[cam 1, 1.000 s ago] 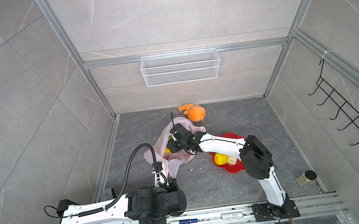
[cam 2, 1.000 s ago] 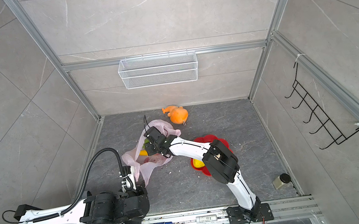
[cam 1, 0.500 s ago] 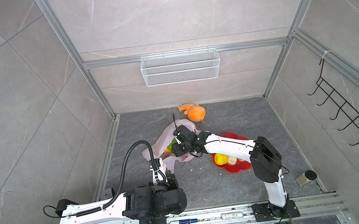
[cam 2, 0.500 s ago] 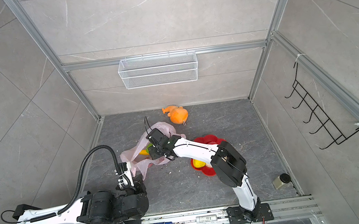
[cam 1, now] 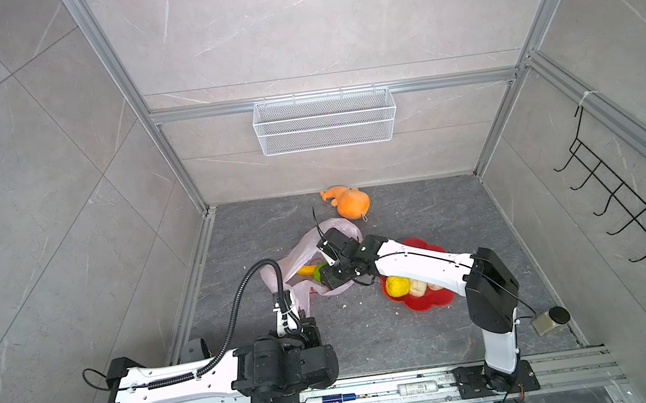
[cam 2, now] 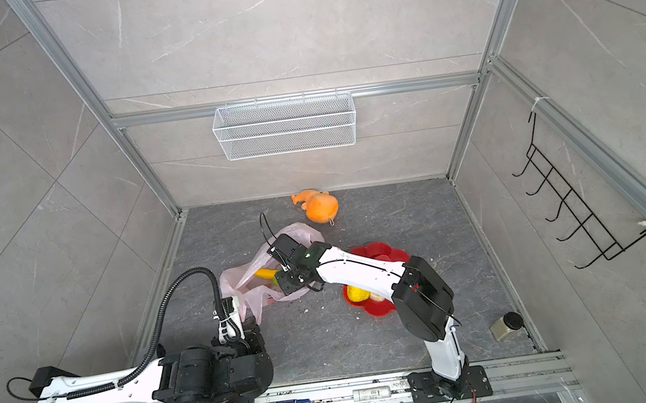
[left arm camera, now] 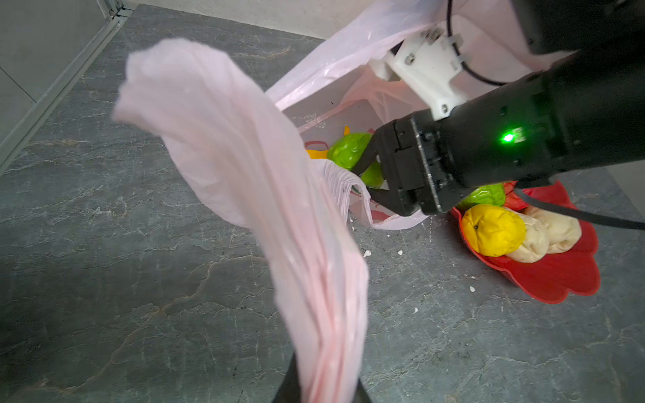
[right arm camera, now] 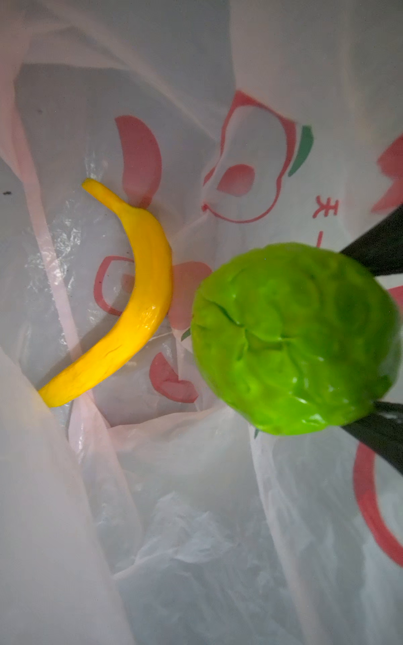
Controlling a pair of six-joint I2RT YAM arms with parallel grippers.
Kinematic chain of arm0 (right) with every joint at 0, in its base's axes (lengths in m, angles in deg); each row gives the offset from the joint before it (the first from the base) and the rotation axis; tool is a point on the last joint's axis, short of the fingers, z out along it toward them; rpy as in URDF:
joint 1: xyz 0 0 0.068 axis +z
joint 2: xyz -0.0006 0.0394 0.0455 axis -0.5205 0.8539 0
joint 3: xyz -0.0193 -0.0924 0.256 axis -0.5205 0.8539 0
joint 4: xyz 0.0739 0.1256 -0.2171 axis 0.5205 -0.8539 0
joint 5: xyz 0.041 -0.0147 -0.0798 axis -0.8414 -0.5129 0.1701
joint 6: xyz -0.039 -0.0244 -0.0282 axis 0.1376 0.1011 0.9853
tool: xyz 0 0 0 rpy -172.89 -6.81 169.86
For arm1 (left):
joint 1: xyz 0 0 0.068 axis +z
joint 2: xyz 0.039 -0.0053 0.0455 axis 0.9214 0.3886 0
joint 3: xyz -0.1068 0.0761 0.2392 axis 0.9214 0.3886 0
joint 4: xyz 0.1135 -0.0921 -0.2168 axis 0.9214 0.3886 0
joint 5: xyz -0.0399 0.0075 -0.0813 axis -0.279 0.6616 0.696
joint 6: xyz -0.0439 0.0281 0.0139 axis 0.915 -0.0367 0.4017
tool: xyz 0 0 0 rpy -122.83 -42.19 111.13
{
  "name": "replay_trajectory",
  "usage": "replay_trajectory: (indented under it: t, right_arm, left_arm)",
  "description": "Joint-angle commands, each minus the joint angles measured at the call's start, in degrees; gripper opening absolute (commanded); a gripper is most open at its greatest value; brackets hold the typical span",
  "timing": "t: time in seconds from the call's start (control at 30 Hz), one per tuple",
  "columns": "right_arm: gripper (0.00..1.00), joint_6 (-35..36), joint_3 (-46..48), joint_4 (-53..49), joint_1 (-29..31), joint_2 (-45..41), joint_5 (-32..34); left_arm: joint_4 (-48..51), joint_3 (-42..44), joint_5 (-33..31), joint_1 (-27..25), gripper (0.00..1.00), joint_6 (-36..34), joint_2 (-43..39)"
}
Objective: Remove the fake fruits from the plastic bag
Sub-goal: 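Lift the green fruit up out of the bag with the right gripper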
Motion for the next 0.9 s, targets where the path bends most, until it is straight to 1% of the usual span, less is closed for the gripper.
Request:
replay_trajectory:
  t: [0.0, 0.13, 0.3, 0.6, 0.87]
  right_arm:
    - [0.32, 1.3, 0.1, -3.1, 0.4, -3.0, -1.0]
    - [0.32, 1.6, -0.9, -4.8, 0.5, -3.4, -2.2]
    - [0.32, 2.6, -2.1, -7.2, 0.4, -4.6, -3.0]
    - [0.32, 4.9, -5.1, -10.3, 0.4, -6.0, -6.0]
    - [0.31, 7.2, -7.6, -16.8, 0.4, -6.6, -9.6]
  left_arm:
    - [-1.1, 0.3, -2.0, -0.3, 0.0, 1.6, 0.7]
    - [-1.3, 1.1, -1.3, -0.3, 0.0, 2.1, 0.9]
    - [-4.0, 3.6, -0.2, -0.3, 0.0, 2.5, 1.2]
    - [-5.4, 4.1, 0.0, -0.7, 0.0, 3.0, 2.0]
    - [-5.1, 3.2, -2.6, -0.9, 0.0, 2.6, 1.6]
